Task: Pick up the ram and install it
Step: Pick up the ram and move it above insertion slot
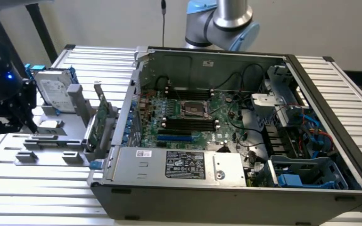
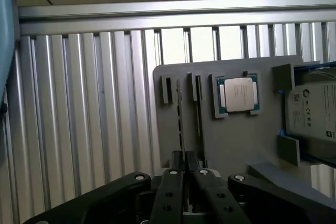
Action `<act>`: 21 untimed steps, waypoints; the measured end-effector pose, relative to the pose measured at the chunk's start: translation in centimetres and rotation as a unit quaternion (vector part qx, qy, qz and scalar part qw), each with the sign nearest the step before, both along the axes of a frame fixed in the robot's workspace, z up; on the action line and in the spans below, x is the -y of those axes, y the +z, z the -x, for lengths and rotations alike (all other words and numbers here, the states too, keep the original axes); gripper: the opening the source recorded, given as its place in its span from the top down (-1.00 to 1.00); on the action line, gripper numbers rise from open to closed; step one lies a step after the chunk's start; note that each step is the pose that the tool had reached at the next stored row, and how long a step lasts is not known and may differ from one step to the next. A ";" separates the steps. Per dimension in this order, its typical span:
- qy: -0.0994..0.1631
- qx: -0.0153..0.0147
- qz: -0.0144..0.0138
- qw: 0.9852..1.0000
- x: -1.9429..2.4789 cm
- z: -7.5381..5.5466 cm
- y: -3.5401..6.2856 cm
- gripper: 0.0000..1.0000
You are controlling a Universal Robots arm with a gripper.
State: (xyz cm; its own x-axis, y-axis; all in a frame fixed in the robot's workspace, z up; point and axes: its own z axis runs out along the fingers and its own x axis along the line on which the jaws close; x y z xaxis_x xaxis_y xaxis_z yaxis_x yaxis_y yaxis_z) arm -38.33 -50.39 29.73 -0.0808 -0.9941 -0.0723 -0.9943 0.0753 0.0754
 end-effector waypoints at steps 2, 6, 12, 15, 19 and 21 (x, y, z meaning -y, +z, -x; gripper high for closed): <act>0.000 -0.001 0.000 1.000 0.00 -0.4 0.90 0.73; 0.001 -0.002 0.000 1.000 -0.02 -1.4 2.74 0.73; 0.002 -0.003 0.000 1.000 -0.04 -3.0 5.46 0.73; 0.004 -0.004 0.000 1.000 -0.05 -3.8 6.70 0.73; 0.005 -0.004 -0.002 1.000 -0.07 -4.9 7.38 0.73; 0.006 -0.005 -0.003 1.000 -0.09 -5.4 7.54 0.73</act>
State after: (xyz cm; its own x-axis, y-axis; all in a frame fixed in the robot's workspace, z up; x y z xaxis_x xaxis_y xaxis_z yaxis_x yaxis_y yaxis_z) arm -32.95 -50.30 37.27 -0.0702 -0.9945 -0.0777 -0.9943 0.0635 0.0851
